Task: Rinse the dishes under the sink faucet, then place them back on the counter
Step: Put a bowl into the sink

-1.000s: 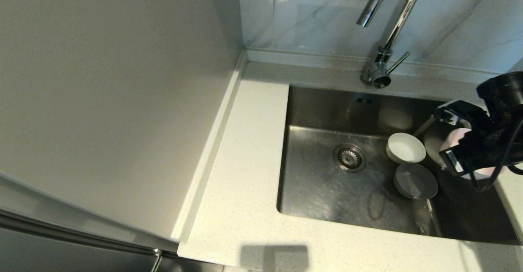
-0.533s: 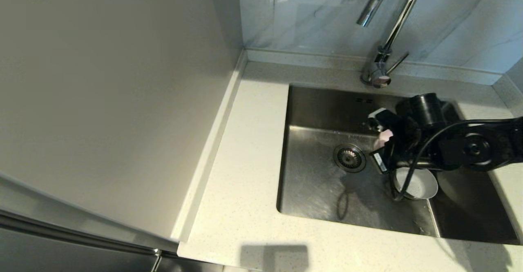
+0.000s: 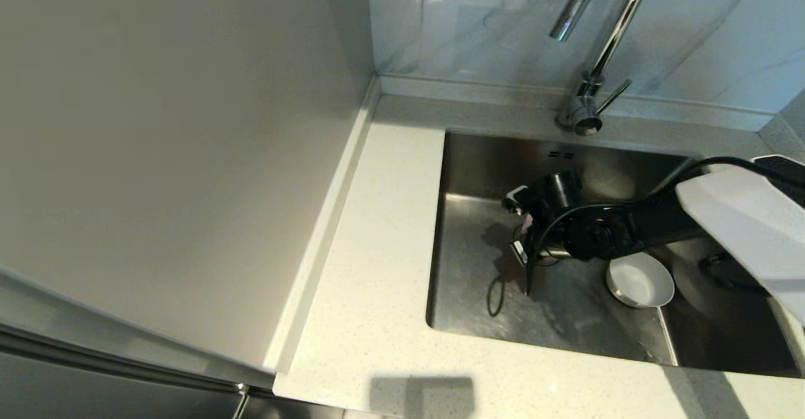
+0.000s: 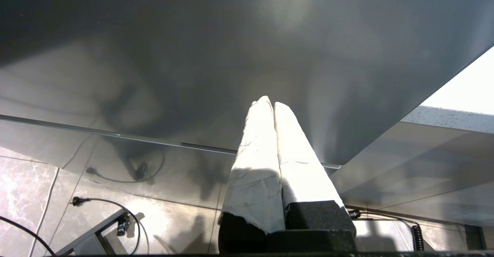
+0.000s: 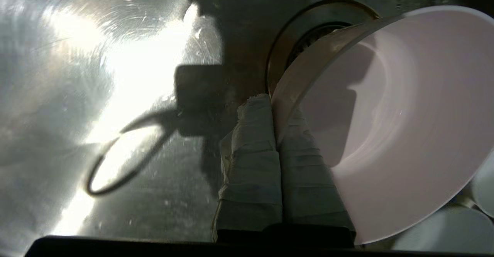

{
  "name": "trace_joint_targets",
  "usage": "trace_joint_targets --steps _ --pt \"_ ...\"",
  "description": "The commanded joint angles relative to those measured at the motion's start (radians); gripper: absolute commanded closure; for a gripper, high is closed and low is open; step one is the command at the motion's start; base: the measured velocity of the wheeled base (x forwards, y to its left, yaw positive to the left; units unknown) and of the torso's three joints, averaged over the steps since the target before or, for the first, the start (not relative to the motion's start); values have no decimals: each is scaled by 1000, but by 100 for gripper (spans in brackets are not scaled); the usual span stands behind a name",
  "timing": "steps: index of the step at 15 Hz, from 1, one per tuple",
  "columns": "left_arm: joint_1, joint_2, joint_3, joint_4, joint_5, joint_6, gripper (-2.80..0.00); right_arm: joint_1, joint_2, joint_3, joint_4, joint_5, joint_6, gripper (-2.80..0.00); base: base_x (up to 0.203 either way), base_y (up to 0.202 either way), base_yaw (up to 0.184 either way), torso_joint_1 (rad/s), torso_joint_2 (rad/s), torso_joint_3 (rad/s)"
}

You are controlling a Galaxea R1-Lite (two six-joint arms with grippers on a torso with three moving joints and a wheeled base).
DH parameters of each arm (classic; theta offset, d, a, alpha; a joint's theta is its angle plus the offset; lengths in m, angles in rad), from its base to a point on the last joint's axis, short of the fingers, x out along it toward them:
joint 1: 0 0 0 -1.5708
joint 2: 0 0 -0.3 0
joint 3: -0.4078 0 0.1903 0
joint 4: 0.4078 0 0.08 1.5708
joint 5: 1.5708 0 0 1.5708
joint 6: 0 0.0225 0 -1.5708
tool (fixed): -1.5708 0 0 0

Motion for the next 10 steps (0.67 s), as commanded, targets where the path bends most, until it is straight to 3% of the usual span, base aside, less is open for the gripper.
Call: trace_joint_targets --steps 1,3,4,5,10 --pt "0 -3 0 0 0 -1 0 -3 103 -48 0 -1 1 0 0 0 0 0 0 0" --pt "0 -3 0 0 0 -1 0 -5 113 -57 -2 -3 2 0 0 0 0 0 0 0" --pt "0 -3 0 0 0 -1 0 -5 118 -58 -2 -8 2 -167 0 0 0 0 0 0" --pt "0 -3 0 0 0 -1 0 -5 122 -64 -2 -12 2 -280 0 0 0 0 0 0" --pt "0 -3 0 0 0 -1 0 -20 71 -63 -3 -13 2 -280 0 0 0 0 0 0"
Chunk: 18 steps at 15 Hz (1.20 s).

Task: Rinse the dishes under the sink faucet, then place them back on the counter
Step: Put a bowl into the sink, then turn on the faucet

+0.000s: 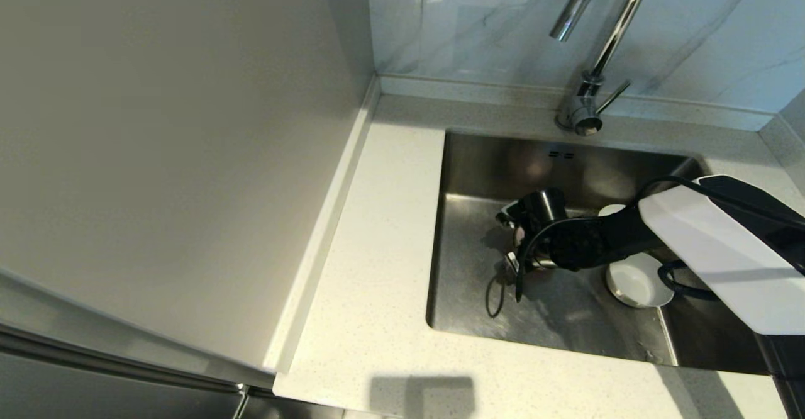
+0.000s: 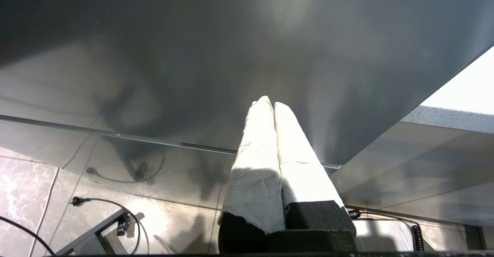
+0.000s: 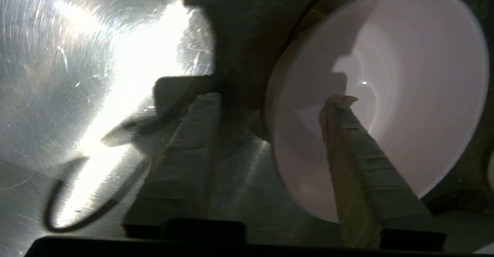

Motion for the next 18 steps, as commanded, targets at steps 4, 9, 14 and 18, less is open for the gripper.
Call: trace_joint_targets --steps 4,9,14,18 --pt "0 -3 0 0 1 -1 0 -26 -348 174 4 4 -12 -280 0 0 0 0 0 0" --pt "0 -3 0 0 1 -1 0 -96 -776 415 28 81 -11 -280 0 0 0 0 0 0" --pt "0 -3 0 0 1 0 0 -258 -877 384 164 194 -7 0 0 0 0 0 0 0" --pt "0 -4 0 0 1 -1 0 -271 -842 318 168 201 69 0 0 0 0 0 0 0"
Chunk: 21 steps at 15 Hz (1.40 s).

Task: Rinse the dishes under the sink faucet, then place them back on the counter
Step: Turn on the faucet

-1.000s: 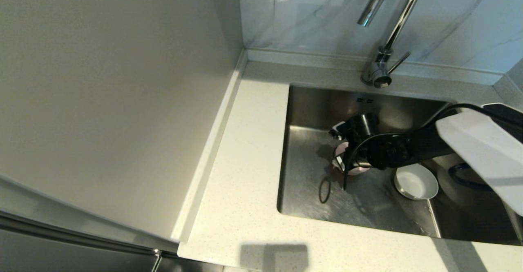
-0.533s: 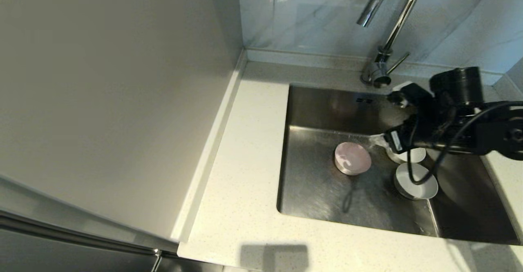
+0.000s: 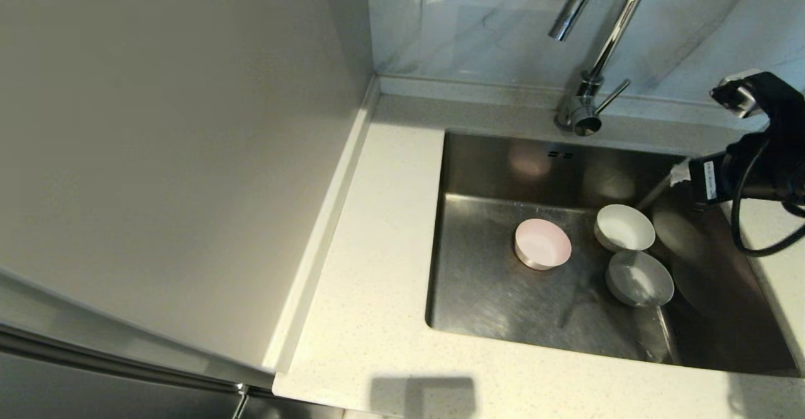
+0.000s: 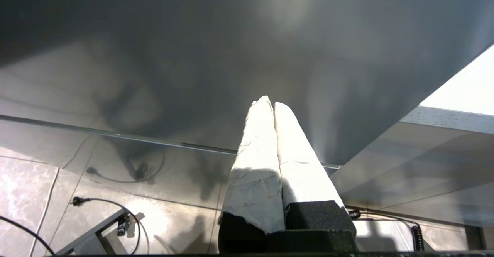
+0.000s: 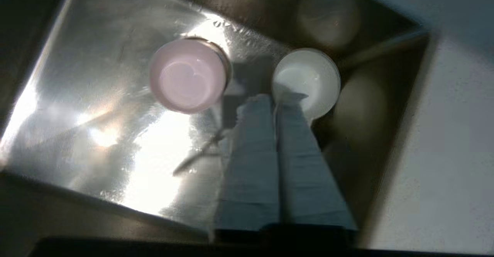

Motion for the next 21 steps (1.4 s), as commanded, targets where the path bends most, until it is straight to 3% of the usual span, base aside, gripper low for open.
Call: trace_joint_targets --steps 1,11,17,21 --pt "0 -3 0 0 1 -1 0 0 31 -59 -3 9 56 0 0 0 0 0 0 0" --pt "0 -3 0 0 1 -1 0 13 393 -664 -126 32 252 0 0 0 0 0 0 0" --pt "0 -3 0 0 1 -1 0 8 569 -756 -287 8 260 0 0 0 0 0 0 0" --pt "0 -3 0 0 1 -1 0 7 593 -757 -297 -1 251 0 0 0 0 0 0 0"
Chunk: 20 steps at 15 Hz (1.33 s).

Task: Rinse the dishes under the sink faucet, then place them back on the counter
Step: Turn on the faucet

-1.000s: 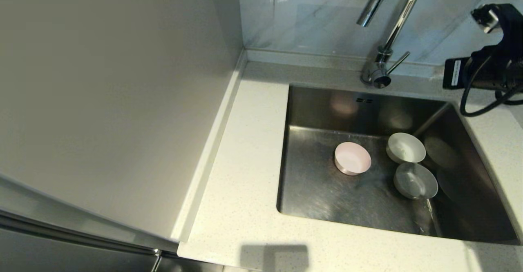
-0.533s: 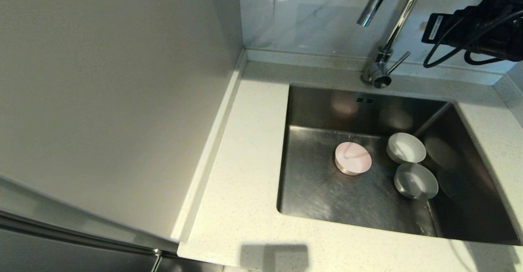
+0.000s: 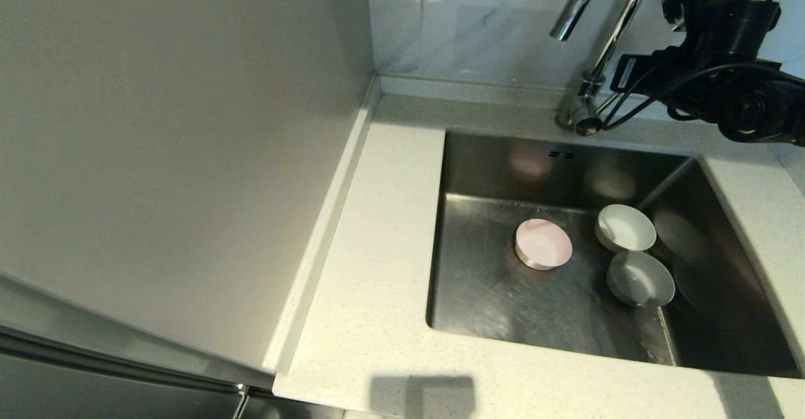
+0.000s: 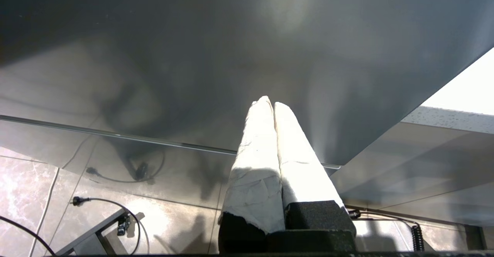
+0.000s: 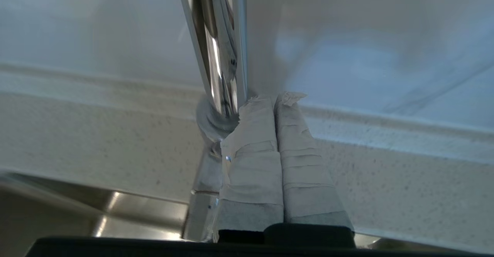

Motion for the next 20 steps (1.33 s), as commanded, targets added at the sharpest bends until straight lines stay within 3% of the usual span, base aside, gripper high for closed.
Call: trace_joint_targets --steps 1,3,5,10,20 --pt "0 -3 0 0 0 -1 0 0 23 0 -2 -2 -9 0 0 0 0 0 0 0" --pt "0 -3 0 0 0 -1 0 -4 17 0 3 -2 -26 0 0 0 0 0 0 0" --pt "0 -3 0 0 0 -1 0 -32 -4 10 9 4 -100 0 0 0 0 0 0 0" --pt "0 -3 0 0 0 -1 0 -102 -81 13 217 90 -202 0 0 0 0 0 0 0" --pt "0 -3 0 0 0 -1 0 -108 -135 21 233 89 -174 0 0 0 0 0 0 0"
